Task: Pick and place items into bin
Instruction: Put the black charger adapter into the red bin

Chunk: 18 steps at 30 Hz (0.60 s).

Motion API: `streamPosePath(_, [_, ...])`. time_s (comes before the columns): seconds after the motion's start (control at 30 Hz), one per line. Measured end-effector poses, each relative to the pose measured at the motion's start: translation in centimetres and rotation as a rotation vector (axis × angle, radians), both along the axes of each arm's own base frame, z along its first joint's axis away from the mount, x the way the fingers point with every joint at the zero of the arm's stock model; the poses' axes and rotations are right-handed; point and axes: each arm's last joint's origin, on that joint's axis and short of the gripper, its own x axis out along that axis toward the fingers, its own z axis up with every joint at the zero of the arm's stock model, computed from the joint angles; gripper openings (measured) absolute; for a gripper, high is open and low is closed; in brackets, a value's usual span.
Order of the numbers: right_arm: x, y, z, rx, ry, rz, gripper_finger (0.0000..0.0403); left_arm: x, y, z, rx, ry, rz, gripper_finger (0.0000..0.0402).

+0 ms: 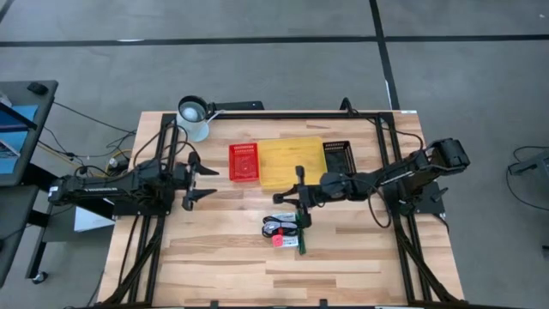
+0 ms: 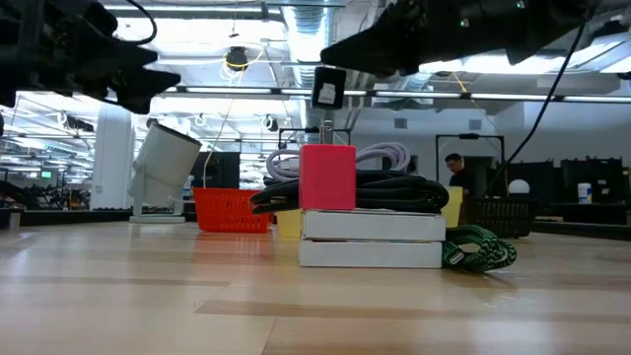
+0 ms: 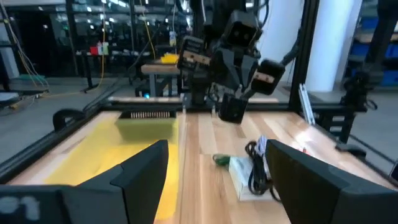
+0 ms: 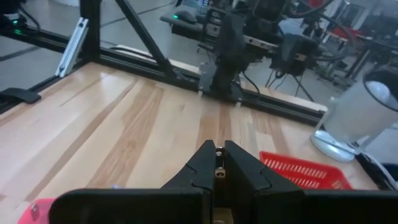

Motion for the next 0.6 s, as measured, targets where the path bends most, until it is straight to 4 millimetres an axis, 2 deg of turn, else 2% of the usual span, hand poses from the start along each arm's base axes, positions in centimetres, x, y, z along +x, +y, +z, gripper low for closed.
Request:
streamPosePath(0.23, [0.51, -0.22, 0.77, -0.004, -0.005, 0.005, 0.0015, -0.04, 0.2, 0.44, -0.043, -0.045, 0.066, 0.0261])
streamPosePath(0.6, [0.76, -0.66, 1.08, -0.013, -0.006, -0.001, 0.0016, 0.49, 0.27, 0.68, -0.122, -0.074, 0.062, 0.0261])
